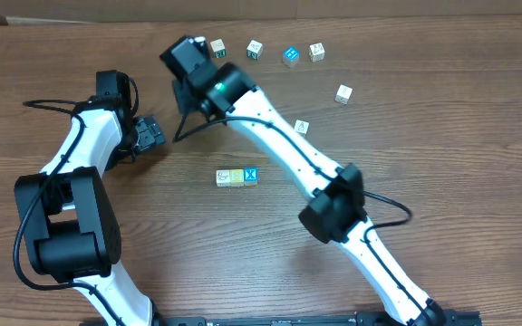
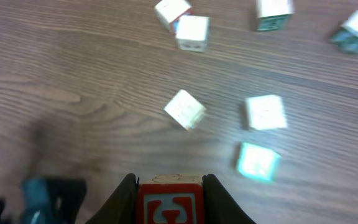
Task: Form a horizontal line
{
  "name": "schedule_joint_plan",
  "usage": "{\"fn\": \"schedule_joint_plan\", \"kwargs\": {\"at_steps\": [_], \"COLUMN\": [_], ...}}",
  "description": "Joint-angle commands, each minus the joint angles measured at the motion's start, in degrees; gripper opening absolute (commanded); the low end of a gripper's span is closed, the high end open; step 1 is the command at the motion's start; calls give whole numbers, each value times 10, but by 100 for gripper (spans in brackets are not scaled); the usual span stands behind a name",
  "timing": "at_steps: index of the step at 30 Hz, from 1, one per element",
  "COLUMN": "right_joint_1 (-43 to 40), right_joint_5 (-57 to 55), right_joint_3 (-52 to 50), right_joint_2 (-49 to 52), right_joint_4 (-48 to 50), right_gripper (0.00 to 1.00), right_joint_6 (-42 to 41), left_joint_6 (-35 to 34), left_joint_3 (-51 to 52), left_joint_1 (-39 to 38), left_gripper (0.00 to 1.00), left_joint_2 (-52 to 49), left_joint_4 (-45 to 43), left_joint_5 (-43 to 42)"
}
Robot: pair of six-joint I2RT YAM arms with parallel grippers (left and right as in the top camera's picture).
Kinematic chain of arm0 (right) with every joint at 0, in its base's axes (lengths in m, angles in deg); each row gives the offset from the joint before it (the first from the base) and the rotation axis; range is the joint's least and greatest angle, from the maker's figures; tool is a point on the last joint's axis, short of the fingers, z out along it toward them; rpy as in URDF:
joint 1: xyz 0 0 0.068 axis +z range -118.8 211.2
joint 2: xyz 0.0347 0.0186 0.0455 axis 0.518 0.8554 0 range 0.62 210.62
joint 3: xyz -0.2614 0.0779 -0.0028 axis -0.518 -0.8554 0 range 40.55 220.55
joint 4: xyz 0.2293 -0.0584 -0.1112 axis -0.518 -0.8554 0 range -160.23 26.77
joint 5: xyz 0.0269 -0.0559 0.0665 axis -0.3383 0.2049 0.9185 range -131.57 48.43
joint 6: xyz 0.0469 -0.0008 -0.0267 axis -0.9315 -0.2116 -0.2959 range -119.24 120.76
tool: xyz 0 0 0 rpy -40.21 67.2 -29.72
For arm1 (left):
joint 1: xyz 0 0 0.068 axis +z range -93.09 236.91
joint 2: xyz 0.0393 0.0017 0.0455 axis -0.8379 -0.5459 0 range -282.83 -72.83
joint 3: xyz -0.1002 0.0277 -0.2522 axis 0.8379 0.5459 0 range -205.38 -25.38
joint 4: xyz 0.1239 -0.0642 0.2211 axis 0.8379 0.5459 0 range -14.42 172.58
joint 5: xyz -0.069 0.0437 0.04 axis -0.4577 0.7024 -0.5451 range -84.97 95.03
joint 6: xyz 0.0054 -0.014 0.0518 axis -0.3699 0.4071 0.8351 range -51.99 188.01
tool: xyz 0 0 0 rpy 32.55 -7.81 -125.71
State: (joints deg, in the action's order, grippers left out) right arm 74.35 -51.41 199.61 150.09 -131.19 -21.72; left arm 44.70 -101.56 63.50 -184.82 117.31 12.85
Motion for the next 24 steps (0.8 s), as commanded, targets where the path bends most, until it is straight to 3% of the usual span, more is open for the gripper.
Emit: {"fn": "schedule_joint_plan", "kwargs": {"at_steps": [1, 10, 24], "right_joint_1": [-30, -75, -114], "right_joint_5": [-6, 0, 0], "right_joint_3": [4, -2, -126], "right_joint_2": [-61, -89, -89], "right_joint_4": [-62, -237, -205], "right_gripper": [22, 20, 21], "right_joint_6": [-1, -31, -30], "left_joint_6": [15, 15, 15], "left_joint_3": [1, 1, 1], "left_joint_1": [-2, -2, -2], "left_gripper": [100, 99, 99], "left_joint_2": [-2, -2, -2], "left_joint_4": [-1, -1, -1], "left_joint_5": [7, 7, 7]}}
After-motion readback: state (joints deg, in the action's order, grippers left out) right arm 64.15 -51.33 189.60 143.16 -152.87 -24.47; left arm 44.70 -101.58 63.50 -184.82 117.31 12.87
